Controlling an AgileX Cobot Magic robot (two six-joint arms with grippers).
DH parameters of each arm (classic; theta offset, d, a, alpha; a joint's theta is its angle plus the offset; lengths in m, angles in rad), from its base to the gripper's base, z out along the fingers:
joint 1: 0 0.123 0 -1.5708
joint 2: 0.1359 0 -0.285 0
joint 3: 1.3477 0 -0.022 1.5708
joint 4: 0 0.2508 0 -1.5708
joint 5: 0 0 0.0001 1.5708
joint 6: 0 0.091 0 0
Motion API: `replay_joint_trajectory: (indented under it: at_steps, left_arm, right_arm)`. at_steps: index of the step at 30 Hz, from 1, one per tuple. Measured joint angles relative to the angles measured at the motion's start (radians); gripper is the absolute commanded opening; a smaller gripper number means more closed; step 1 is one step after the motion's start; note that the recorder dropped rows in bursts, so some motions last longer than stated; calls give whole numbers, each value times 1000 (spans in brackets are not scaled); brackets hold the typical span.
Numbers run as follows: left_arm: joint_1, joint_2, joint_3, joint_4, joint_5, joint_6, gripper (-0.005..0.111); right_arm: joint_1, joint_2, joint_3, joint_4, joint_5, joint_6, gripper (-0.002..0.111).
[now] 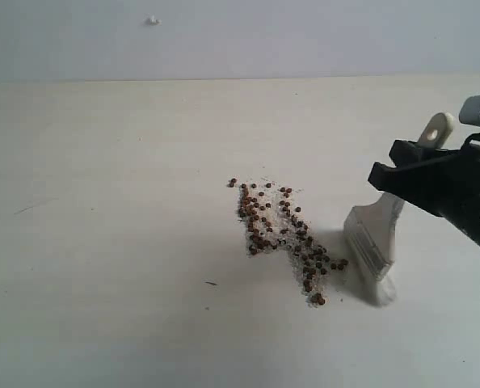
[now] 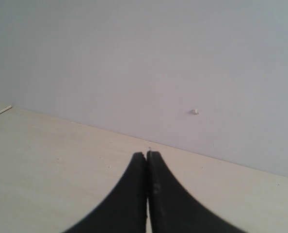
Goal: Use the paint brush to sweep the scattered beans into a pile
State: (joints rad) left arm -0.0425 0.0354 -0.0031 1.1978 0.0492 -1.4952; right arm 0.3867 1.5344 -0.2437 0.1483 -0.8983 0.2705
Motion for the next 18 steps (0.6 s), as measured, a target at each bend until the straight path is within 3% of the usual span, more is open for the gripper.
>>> replay_joint_trajectory:
  at_steps: [5, 18]
  left_arm:
    - [0, 0, 0, 0, 0, 0, 0]
    - [0, 0, 0, 0, 0, 0, 0]
  right_arm:
    - [0, 50, -39, -99, -6, 157, 0]
    - [0, 50, -39, -94, -11, 215, 0]
